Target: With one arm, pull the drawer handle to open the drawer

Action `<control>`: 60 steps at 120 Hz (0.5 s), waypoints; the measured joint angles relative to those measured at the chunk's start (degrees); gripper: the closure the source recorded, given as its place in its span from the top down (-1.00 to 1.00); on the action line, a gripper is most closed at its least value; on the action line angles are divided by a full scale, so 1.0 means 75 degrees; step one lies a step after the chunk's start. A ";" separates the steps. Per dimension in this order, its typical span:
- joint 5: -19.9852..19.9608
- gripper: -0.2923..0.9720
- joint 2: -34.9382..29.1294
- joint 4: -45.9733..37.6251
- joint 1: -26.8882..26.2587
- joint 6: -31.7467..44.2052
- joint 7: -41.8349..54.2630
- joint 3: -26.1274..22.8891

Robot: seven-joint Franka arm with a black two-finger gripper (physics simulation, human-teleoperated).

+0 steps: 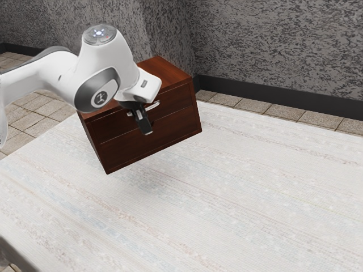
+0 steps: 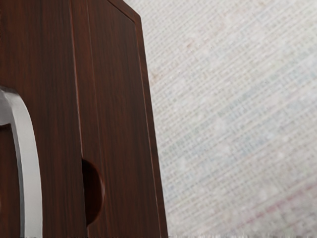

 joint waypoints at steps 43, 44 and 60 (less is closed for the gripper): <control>0.0705 0.54 0.0112 0.0236 -0.0833 0.0234 -0.0202 0.0819; 0.0714 0.54 0.0112 0.0237 -0.0843 0.0253 -0.0206 0.0827; 0.0815 0.54 0.0197 0.0266 -0.0976 0.0548 -0.0253 0.1049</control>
